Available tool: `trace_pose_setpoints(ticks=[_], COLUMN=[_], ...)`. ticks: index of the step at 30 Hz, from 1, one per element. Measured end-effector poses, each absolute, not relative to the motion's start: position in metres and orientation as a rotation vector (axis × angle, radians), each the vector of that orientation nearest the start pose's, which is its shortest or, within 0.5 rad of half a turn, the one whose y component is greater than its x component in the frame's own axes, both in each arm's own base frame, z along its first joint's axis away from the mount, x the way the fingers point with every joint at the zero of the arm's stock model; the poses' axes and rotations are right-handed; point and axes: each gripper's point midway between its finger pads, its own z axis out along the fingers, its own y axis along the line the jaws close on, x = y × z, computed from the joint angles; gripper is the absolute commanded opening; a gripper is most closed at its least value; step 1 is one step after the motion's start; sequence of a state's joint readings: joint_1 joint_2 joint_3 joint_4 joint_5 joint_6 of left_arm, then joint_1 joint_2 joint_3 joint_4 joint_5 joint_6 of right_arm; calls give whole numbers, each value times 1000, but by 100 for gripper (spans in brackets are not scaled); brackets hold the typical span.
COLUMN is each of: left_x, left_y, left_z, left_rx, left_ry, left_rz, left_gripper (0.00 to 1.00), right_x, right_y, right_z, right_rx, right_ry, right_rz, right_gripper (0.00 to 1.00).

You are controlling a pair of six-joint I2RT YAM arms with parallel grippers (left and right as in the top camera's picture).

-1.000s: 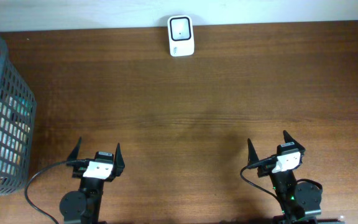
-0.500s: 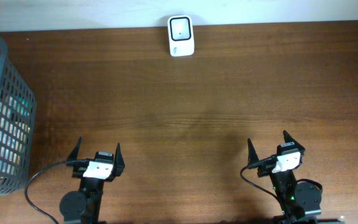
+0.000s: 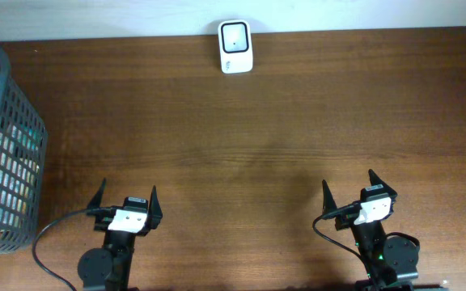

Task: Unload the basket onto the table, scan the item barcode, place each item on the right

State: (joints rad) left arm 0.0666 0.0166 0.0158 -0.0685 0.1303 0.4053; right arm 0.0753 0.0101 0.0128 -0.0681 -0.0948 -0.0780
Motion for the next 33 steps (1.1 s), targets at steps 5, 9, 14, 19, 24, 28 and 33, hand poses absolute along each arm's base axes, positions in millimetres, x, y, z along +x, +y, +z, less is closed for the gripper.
trace_pose_setpoints(ticks=[5,9,14,19,24,28,33], left_x=[246,246,247,247,247,247,246], left_y=[-6,-6,-8,-8,-8,-9,-14], left_z=[161,161,183,184,179,179,179], left_rx=[375,375,370,372,375,377,382], left_ry=[1602,1602,1505,1502,1522,1521,1521], left_rz=[254,254,266,264,260,258,215], left_gripper=[99,99,99,99,99,99,99], right_x=[244,244,244,244,244,244,244], right_y=[35,35,35,35,35,35,35], right_z=[161,161,161,161,161,161,161], right_rx=[-198,-197,-198,-198,-198,-198,-197], right_ry=[1624,1625,1624,1624,1624,1624,1625], right_rz=[76,76,76,75,76,76,76], right_gripper=[99,99,98,99,99,98,99])
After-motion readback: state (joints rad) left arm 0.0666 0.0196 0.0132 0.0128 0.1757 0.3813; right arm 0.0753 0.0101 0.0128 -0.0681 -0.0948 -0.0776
